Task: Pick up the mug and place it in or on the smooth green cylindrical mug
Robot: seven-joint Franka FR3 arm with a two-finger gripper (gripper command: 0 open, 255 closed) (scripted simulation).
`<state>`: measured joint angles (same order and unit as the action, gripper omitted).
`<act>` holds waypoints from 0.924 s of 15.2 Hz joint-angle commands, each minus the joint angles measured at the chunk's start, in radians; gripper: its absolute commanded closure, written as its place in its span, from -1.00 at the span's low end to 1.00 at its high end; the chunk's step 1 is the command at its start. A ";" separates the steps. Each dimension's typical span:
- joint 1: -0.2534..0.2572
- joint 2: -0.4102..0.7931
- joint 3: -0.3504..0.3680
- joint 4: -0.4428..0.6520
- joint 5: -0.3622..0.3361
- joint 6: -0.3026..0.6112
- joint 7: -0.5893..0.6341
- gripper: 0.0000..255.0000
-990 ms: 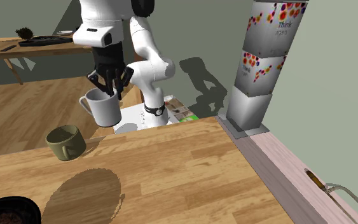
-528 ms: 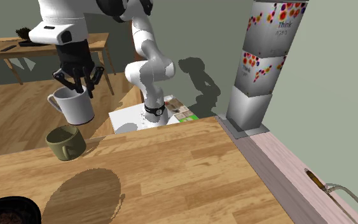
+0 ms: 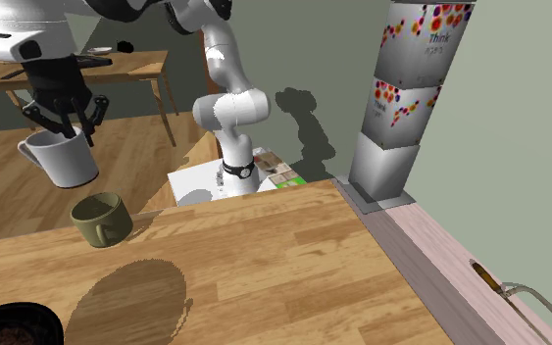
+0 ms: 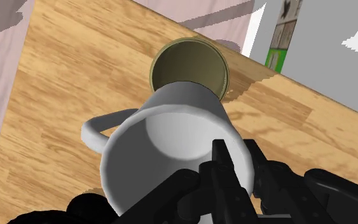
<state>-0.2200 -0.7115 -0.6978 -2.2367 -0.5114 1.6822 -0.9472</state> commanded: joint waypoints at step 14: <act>-0.006 0.025 -0.119 -0.114 -0.063 0.166 -0.025 1.00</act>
<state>-0.2251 -0.6873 -0.8097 -2.3399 -0.5694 1.8346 -0.9731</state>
